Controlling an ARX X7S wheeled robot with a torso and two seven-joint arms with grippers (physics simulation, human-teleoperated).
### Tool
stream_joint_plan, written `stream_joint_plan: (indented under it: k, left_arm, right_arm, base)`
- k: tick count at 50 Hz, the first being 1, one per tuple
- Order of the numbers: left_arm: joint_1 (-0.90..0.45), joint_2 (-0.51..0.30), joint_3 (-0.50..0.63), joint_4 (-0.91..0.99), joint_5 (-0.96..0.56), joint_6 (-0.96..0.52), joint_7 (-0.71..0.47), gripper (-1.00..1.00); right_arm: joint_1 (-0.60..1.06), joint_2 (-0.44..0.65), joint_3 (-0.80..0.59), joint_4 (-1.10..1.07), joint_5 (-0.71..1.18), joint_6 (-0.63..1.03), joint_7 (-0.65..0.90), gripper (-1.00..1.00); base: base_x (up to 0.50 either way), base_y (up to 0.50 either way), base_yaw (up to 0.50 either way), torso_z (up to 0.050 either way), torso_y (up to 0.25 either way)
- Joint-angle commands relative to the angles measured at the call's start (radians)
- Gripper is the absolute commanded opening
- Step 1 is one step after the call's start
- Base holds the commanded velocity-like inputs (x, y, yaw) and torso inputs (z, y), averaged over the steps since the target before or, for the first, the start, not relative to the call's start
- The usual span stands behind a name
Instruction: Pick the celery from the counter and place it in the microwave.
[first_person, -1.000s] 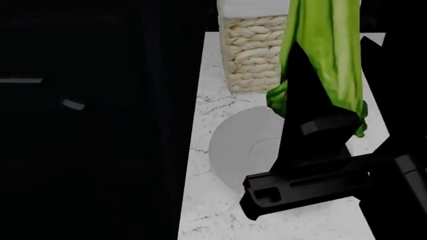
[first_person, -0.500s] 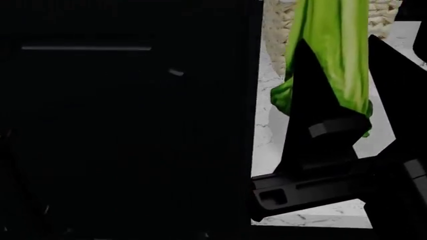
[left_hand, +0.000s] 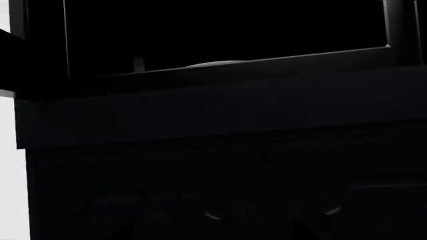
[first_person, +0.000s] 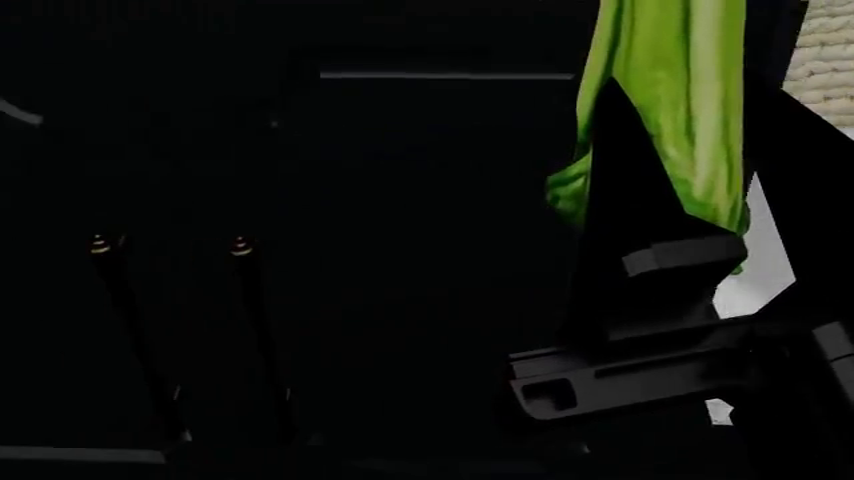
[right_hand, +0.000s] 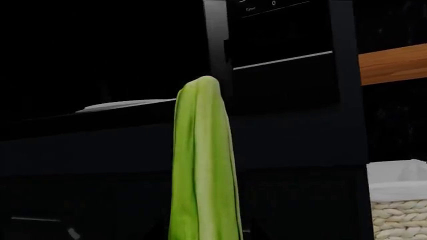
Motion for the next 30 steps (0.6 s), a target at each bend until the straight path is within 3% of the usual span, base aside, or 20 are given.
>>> stream_joint_plan:
  k: [1, 14, 18, 25, 30]
  left_arm:
    - [0.0, 0.006, 0.003, 0.0, 0.0, 0.004, 0.0, 1.0]
    - [0.001, 0.024, -0.018, 0.0, -0.024, 0.006, 0.0, 1.0]
    - [0.0, 0.077, -0.046, 0.0, -0.047, 0.003, 0.0, 1.0]
    - [-0.001, 0.103, -0.059, 0.0, -0.054, 0.002, 0.0, 1.0]
    - [-0.001, 0.195, -0.146, 0.0, -0.136, -0.009, 0.0, 1.0]
  right_arm:
    - [-0.004, -0.002, 0.013, -0.005, -0.023, 0.01, -0.018, -1.0]
    - [0.0, 0.007, 0.016, -0.007, -0.024, 0.0, -0.022, -1.0]
    - [-0.008, 0.002, 0.025, -0.011, -0.031, 0.001, -0.031, -1.0]
    - [-0.024, 0.002, 0.038, -0.015, -0.035, 0.003, -0.039, -1.0]
    - [-0.027, 0.006, 0.036, -0.017, -0.034, 0.001, -0.038, -1.0]
  base:
    - [-0.09, 0.5, 0.0, 0.0, 0.0]
    - [-0.04, 0.27, 0.0, 0.0, 0.0]
    - [0.0, 0.0, 0.0, 0.0, 0.0]
    - [0.0, 0.0, 0.0, 0.0, 0.0]
    - [0.0, 0.0, 0.0, 0.0, 0.0]
